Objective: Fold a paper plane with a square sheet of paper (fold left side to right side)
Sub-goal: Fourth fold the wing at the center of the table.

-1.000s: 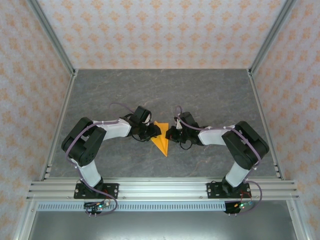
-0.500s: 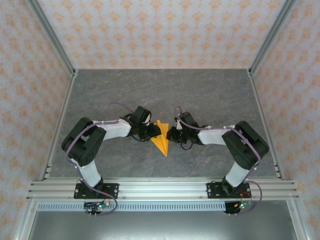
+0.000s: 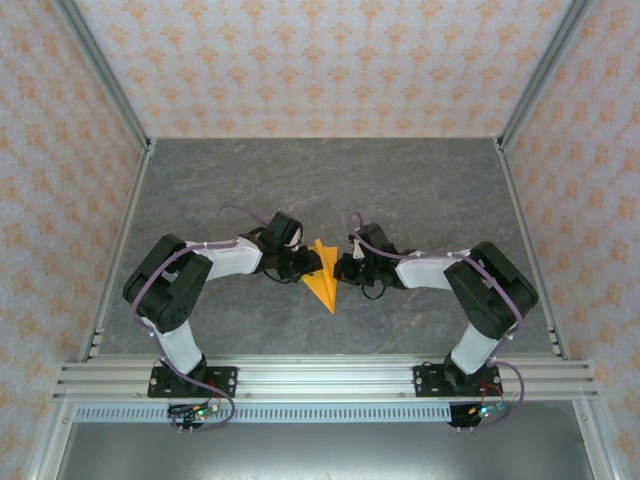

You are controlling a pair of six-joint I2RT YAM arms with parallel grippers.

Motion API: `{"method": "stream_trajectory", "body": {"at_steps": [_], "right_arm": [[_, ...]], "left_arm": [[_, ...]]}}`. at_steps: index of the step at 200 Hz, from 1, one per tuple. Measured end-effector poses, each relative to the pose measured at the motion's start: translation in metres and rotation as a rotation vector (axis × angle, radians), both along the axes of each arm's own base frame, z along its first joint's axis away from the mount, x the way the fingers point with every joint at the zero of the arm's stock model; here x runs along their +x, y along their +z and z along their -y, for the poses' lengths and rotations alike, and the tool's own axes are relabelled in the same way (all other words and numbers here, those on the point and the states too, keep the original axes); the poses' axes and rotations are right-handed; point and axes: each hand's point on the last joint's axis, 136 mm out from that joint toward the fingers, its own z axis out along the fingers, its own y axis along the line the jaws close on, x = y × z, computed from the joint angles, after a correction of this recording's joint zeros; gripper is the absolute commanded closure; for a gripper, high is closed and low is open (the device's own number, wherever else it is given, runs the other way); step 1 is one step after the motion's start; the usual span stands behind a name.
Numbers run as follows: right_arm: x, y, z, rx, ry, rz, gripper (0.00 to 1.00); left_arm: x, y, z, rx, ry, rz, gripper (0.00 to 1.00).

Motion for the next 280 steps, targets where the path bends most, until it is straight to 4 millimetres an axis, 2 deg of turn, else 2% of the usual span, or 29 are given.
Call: {"method": "stream_trajectory", "body": {"at_steps": [99,113,146,181,232,280], "right_arm": [[0.002,-0.004,-0.001,-0.029,0.017,-0.010,0.94],[0.002,-0.004,0.000,-0.032,0.019,-0.008,0.94],[0.002,-0.005,0.000,-0.034,0.021,-0.006,0.94],[0.002,-0.005,0.000,-0.035,0.020,-0.006,0.94],[0.002,-0.005,0.000,-0.035,0.021,-0.006,0.94],[0.002,-0.005,0.000,-0.040,0.019,-0.003,0.94]], "left_arm": [[0.000,0.003,0.001,-0.006,-0.002,0.004,0.68],[0.000,0.011,0.001,-0.011,-0.007,0.021,0.70],[0.011,0.043,0.007,-0.045,-0.018,0.091,0.80],[0.016,0.055,0.021,-0.093,-0.045,0.106,0.82],[0.029,0.045,0.039,-0.101,-0.070,0.089,0.82],[0.029,0.020,0.036,-0.058,-0.060,0.042,0.82]]}}
